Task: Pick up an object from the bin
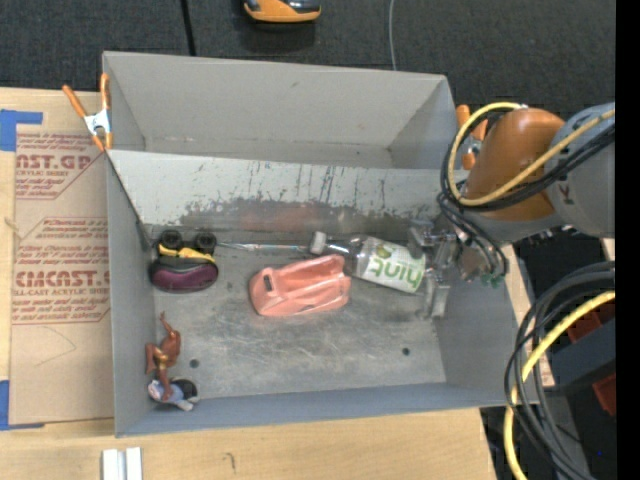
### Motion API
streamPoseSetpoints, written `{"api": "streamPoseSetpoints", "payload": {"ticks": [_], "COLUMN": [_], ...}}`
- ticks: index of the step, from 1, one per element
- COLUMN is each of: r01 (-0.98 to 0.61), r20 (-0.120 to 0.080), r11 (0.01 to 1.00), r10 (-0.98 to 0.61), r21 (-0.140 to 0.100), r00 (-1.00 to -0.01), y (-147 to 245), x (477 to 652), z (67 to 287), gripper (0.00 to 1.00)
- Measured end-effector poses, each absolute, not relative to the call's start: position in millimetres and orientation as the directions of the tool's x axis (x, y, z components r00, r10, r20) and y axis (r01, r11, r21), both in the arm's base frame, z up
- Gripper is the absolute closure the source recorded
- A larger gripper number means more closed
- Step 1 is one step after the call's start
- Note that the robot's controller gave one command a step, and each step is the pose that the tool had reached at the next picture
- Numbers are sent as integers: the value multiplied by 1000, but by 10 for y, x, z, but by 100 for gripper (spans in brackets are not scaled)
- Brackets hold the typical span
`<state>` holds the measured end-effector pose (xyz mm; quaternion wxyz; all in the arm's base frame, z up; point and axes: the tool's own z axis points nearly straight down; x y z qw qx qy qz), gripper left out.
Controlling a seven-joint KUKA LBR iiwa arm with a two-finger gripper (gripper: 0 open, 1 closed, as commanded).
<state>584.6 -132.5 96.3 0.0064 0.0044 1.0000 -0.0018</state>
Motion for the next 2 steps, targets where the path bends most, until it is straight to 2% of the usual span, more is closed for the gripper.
{"api": "streamPoseSetpoints", "payload": {"ticks": [1,2], "r01": [162,201], "r20": [-29,-32], "r11": [987,980], "r10": [162,201], "r21": [-1,-2], "r00": [-986,-979], "y": [-1260,-1226], "x": [5956,5964], "z": [835,827], "gripper": [0,0]}}
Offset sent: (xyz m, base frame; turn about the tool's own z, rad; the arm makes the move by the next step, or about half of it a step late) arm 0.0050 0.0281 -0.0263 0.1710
